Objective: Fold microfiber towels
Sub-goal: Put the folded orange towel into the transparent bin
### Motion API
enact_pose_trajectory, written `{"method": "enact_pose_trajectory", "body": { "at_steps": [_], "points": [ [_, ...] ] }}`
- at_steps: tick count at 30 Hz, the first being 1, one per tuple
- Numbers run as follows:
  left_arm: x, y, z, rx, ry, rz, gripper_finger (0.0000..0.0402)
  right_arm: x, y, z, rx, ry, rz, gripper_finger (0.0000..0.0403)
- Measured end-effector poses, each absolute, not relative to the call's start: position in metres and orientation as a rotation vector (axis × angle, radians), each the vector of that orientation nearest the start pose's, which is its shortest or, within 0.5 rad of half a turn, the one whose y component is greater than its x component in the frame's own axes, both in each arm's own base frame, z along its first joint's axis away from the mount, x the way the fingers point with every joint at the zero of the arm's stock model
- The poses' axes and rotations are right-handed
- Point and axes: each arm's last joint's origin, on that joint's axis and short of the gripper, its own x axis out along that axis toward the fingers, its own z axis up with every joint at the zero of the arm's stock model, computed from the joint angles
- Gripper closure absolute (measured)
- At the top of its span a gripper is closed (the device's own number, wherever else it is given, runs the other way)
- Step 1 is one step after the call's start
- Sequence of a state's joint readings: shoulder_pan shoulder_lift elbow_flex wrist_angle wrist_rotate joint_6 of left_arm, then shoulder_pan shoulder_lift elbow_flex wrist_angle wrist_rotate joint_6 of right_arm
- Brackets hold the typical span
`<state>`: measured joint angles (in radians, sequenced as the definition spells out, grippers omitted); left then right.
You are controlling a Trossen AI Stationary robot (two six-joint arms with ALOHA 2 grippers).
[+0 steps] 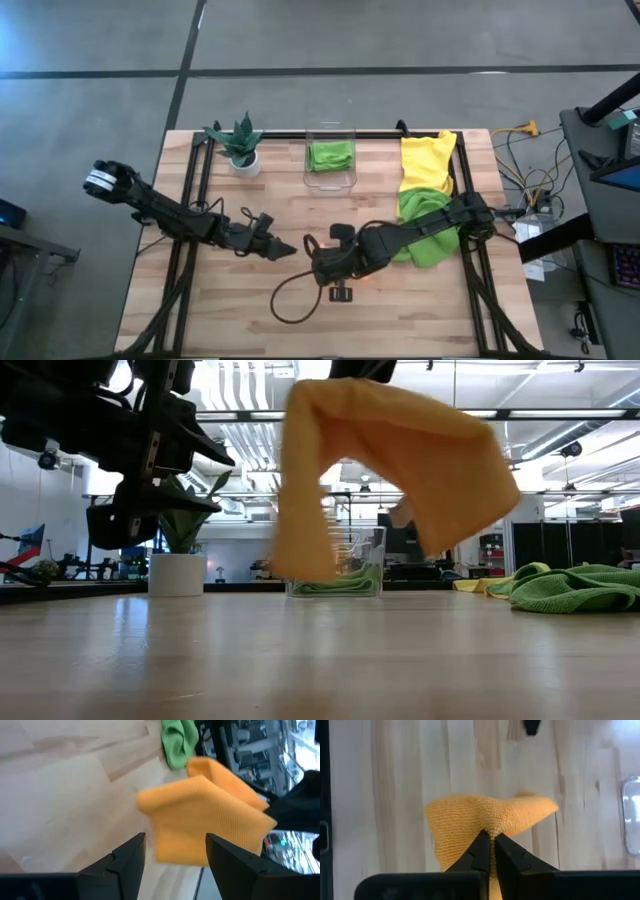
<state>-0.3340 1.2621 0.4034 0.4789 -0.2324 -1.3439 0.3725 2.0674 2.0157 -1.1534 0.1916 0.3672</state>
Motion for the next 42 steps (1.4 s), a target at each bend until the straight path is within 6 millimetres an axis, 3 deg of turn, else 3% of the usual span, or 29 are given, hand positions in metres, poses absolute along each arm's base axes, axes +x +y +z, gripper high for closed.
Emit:
{"method": "enact_pose_trajectory", "body": {
  "at_steps": [7,11,13,19,26,32,36,42],
  "points": [
    [0.219,-0.074,0.18,-1.216,0.427,0.06,0.021,0.421,0.133,0.293,0.016,1.018,-0.065,0.0394],
    [0.201,-0.07,0.185,-1.173,0.512,0.107,0.021,0.433,0.121,0.293,0.029,0.933,-0.065,0.0394],
    [0.186,-0.066,0.189,-1.144,0.551,0.15,0.021,0.434,0.115,0.279,0.029,0.979,-0.076,0.0394],
    [0.145,-0.05,0.209,-1.111,0.508,0.217,0.021,0.43,0.102,0.204,0.102,1.115,-0.075,0.0394],
    [0.121,-0.036,0.222,-1.112,0.368,0.27,0.0211,0.415,0.097,0.162,0.19,1.203,-0.065,0.0388],
    [0.123,-0.036,0.22,-1.099,0.373,0.295,0.0211,0.413,0.09,0.148,0.24,1.195,-0.076,0.0365],
    [0.128,-0.039,0.216,-1.085,0.404,0.309,0.021,0.414,0.08,0.146,0.299,1.2,-0.109,0.0328],
    [0.139,-0.043,0.214,-1.092,0.4,0.297,0.021,0.417,0.072,0.166,0.311,1.159,-0.108,0.0253]
  ]
}}
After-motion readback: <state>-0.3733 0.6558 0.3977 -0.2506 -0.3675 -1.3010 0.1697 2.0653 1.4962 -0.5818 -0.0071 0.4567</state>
